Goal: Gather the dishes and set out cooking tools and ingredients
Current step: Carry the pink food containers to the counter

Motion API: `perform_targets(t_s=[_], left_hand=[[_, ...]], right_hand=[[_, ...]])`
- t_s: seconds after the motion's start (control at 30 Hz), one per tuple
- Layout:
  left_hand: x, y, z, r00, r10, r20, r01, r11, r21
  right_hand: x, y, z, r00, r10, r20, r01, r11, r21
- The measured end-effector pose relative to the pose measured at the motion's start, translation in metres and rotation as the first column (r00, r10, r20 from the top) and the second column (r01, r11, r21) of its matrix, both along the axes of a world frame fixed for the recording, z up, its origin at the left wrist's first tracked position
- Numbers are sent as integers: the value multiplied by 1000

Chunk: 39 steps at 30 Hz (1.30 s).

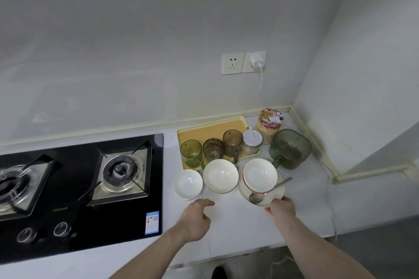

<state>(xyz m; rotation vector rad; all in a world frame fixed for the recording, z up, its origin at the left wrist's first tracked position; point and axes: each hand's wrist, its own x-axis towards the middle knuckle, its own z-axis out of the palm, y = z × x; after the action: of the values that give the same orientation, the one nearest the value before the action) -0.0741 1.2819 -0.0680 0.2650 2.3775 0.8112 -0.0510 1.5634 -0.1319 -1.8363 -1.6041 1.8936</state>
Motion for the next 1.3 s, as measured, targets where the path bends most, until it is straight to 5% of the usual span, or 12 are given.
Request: perform_targets(t_s=[0.27,0.47,0.63,0.8,0.9,1.3], left_hand=[[32,-52,16,996,74,-51,-72,997,35],[84,-141,37,971,220,-97,-213,974,78],[153,-240,57,895,408,-182,-395,913,103],[234,-339,74,799,544,-258,-540,837,93],[280,-391,88,727,622,-292,-622,776,105],[468,-549,137,134,914,-383,-916,262,303]], right_hand=[[46,-80,-2,998,59,-6,-60,992,-114],[62,-188,24,902,420,-101,-428,900,-82],[72,-304,71,578,806,-131,-791,592,153],[101,-424,100,161,973,-164,-914,210,348],[125,-488,120,-50,985,-164,-911,22,411],[238,-729,201,-629,757,-174,-697,-450,558]])
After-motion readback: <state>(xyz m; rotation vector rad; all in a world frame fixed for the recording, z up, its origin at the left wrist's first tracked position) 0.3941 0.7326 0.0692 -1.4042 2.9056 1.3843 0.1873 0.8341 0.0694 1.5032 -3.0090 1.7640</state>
